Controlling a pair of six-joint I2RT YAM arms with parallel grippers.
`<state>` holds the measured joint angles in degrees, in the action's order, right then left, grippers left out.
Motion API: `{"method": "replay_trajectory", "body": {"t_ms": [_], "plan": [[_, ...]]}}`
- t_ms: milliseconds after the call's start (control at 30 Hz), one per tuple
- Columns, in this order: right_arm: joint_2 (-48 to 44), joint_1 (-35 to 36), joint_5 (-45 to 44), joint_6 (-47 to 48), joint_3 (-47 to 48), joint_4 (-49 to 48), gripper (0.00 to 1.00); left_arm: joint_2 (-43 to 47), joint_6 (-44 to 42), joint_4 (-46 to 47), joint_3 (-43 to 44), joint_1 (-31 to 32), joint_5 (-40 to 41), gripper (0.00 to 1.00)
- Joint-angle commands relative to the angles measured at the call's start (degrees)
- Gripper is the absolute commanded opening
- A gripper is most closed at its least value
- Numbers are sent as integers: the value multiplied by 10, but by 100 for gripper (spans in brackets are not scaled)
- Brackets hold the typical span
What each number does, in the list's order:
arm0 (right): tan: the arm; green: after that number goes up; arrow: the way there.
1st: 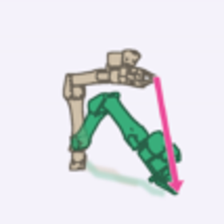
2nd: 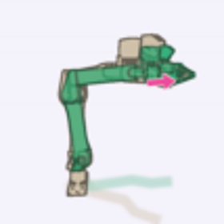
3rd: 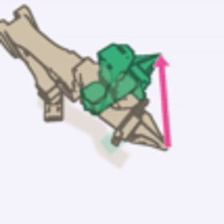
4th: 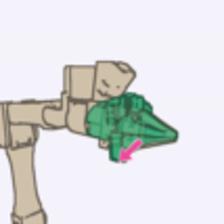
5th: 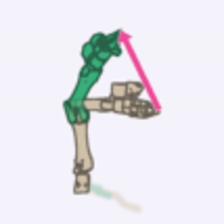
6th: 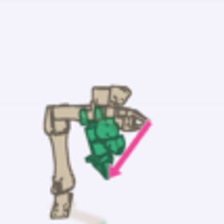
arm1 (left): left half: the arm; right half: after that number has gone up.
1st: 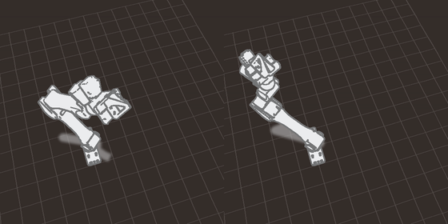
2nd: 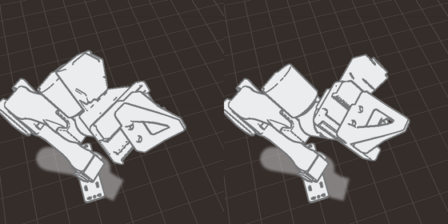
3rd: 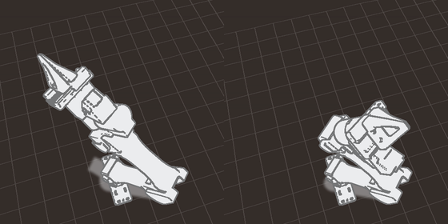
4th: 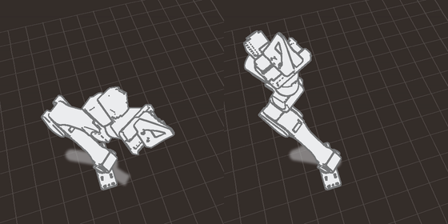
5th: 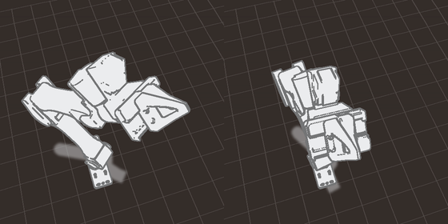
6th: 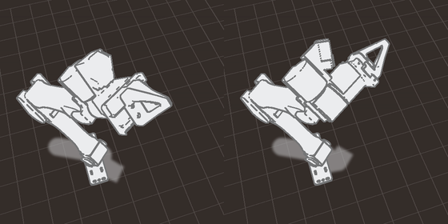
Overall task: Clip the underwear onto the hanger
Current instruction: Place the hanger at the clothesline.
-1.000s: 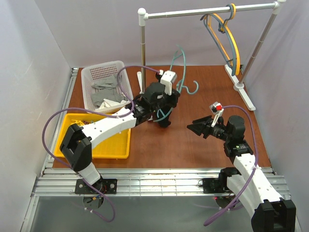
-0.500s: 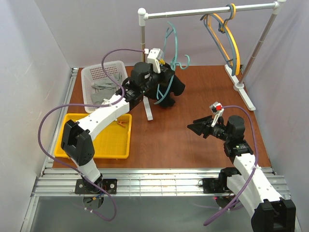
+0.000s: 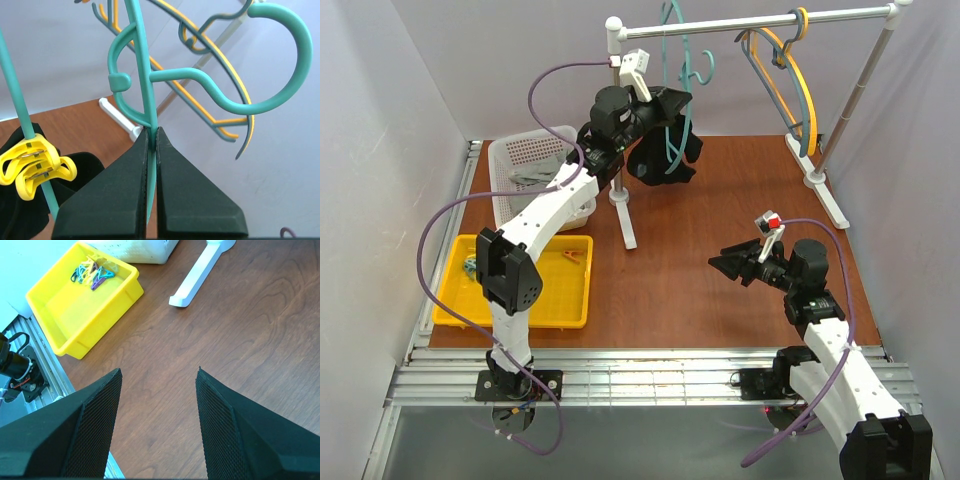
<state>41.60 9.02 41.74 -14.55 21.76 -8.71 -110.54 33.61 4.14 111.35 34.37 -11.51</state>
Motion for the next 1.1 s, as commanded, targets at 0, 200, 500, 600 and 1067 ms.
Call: {"method": "replay_trajectory", "body": {"t_ms": [0,200,500,600,1067], "plan": [[-9,-2,0,7,15,-3,53,-5,49,25,45,-12,-22,0],[-13,-3,-1,7,13,-3,53,-31,66,25,99,-15,-14,0],[-15,-3,-1,7,10,-3,53,-70,106,37,156,-17,-15,0],[-17,-3,0,6,10,-3,53,-76,115,39,173,-18,-11,0],[-23,-3,2,5,8,-3,54,-104,178,75,171,-41,0,0]]}}
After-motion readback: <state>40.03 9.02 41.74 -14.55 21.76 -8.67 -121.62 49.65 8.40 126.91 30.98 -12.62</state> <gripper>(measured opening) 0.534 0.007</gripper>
